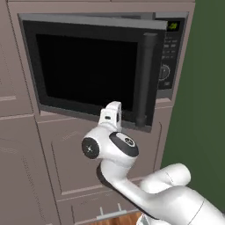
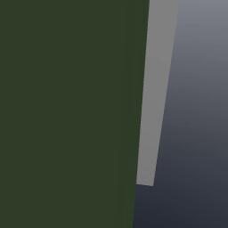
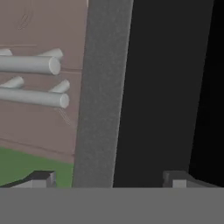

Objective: Remove the pear from the bowl and place it on the small plate. Then place the bowl with only the fish in the microwave, close the door, and press the start button to microwave the fish.

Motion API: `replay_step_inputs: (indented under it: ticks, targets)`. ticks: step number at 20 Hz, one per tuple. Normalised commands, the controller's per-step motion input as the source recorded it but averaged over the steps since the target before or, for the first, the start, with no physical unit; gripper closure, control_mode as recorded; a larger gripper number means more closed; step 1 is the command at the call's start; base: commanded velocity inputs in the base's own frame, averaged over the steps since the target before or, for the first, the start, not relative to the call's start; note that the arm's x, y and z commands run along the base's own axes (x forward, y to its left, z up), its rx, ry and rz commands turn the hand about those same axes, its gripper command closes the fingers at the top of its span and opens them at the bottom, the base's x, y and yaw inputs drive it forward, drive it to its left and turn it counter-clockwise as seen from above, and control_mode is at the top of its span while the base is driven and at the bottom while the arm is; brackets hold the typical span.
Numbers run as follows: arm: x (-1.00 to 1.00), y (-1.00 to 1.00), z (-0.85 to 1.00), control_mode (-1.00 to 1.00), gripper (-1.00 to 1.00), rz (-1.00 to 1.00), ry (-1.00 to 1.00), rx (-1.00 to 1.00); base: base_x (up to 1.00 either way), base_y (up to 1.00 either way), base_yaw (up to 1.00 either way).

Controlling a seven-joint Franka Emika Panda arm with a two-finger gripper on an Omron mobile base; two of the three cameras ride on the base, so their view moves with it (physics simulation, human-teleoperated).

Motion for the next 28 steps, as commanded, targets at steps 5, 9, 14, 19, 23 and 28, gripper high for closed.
replay_step_inputs:
  ticks: [5,9,14,19,23,28]
  targets:
    - [1.00,0.00,0.36,-1.00,-1.00,0.44,0.00,0.05,0.00,0.00,0.00]
    - [0.98,0.00,0.34,-1.00,-1.00,0.34,0.03,0.00,0.00,0.00,0.00]
    - [0.80,0.00,0.41,-1.00,-1.00,0.21,0.07,0.00,0.00,0.00,0.00]
    - [0.56,0.00,0.53,-1.00,-1.00,0.03,0.16,0.00,0.00,0.00,0.00]
    - [0.51,0.00,0.16,-1.00,-1.00,0.00,0.21,0.00,0.00,0.00,0.00]
    - [0.42,0.06,0.00,-1.00,-1.00,0.00,0.32,-0.01,0.00,0.00,0.00]
